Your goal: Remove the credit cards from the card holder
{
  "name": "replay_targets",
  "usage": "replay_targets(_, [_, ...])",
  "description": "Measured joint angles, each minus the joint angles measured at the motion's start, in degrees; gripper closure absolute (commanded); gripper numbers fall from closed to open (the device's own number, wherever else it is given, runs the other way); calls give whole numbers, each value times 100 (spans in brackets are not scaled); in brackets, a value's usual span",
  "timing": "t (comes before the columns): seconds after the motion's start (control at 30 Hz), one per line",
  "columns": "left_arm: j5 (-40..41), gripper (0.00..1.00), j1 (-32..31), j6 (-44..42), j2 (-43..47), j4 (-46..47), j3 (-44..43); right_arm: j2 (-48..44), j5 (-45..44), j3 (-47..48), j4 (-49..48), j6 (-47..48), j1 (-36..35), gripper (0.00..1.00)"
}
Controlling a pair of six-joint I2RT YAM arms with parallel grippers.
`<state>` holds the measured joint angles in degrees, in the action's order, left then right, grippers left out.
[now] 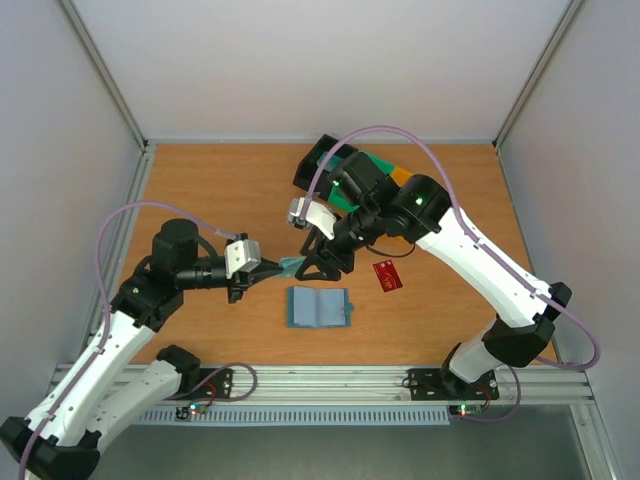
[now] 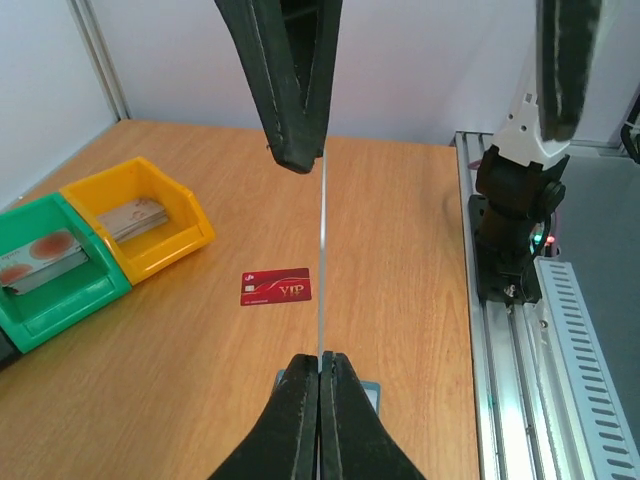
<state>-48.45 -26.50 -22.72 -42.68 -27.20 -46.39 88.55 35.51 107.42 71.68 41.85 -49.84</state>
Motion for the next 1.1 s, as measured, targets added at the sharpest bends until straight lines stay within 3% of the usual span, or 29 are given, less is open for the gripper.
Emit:
replay_targets(0.2, [-160,100,0,103,-39,24,2,57,-459,-2,83,-15,-208,63])
replay_targets(0.43, [-365,100,-22,313,-39,90,24,129,-684,-44,-90,-81,-229,99])
replay_targets(0.53, [-361,98,-17,435,-39,76,63,129,-590,-98,-92,-90,-236,99])
replay_targets(0.6, [-337,63,-20,498,-35,111,96,122,-584,-133,-101,-170,-201,99])
replay_targets(0.63, [-249,56,-22,562,-17,203,140,103,-551,-186,-153,-291,-155,99])
replay_targets(0.77, [407,52,-26,706,114,605,275,-225,-289,-1003,-1038,-1386,603,99])
replay_targets(0.9, [1270,54,-26,256,225,1412,282,-1029,-424,-2962,-3163,-3515,1716,99])
replay_targets(1.0, [1762,54,-98,-481,184,2094,282,-1423,-994,-3891,-4612,-4872,1738,99])
replay_targets(1.1, [2277,46,-415,-1464,-24,2973,372,-1799,-1834,-4511,-5917,-6074,1517,99])
